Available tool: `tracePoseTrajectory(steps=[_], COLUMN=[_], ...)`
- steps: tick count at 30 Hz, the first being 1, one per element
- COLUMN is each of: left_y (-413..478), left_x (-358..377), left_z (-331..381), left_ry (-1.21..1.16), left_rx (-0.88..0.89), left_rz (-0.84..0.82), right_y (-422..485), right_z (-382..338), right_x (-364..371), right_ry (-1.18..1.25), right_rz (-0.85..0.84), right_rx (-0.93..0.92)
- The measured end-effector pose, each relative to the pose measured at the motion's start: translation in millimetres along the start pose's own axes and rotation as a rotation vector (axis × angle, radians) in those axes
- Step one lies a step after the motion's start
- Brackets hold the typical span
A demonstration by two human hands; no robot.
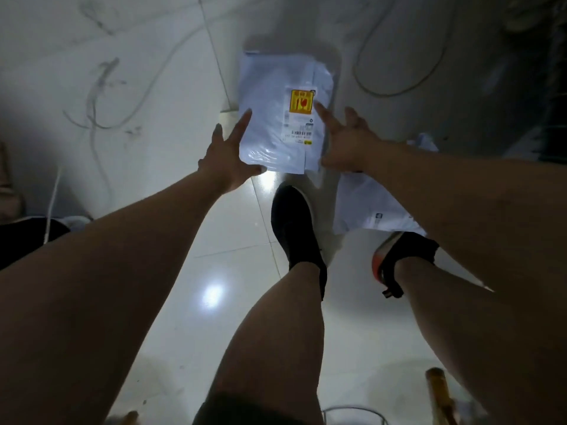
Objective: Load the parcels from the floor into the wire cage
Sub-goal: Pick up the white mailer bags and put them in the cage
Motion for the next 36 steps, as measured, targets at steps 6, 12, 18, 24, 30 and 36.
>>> tracePoseTrajectory(steps=[6,12,18,24,30,36], left_y=[75.3,46.7,-45.2,-179.0,-292.3,-382.5], left_x=[34.8,24.7,-54.4,-139.3,-203.0,-255.1], left_z=[-18.4,14.0,67.7,156.8,251.5,349.3], left_ry=[-0.178,-0.481,-0.464,-0.457,-0.667,-0.531], left_rx=[0.098,0.056,0.144,0.263,0.319,0.428], left_rz=[0.054,0.233,0.396,0.493,0.45,0.469], right_y=[75.9,54.5,-61.7,-213.9,-360.7,-489.7], right_z=[9.3,-4.2,-19.2,-28.6,-31.5,-15.1], right_x=[35.6,23.5,-66.9,-162.0,-246.7,-311.8], right_ry=[0.032,0.455,0.542,0.569,0.564,0.575], right_rz=[0.042,0.199,0.459,0.585,0.675,0.77], right_rx=[-0.115,-0.214,-0.286,-0.324,-0.313,-0.197])
Point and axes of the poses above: each hand's wrist, its own y-axis towards the middle knuckle, its own x-axis out of the palm, z = x × y, the point moved 6 cm from there along y, towards the middle knuckle, and after that the axes turned 5 degrees about -y, right-handed, at the moved point
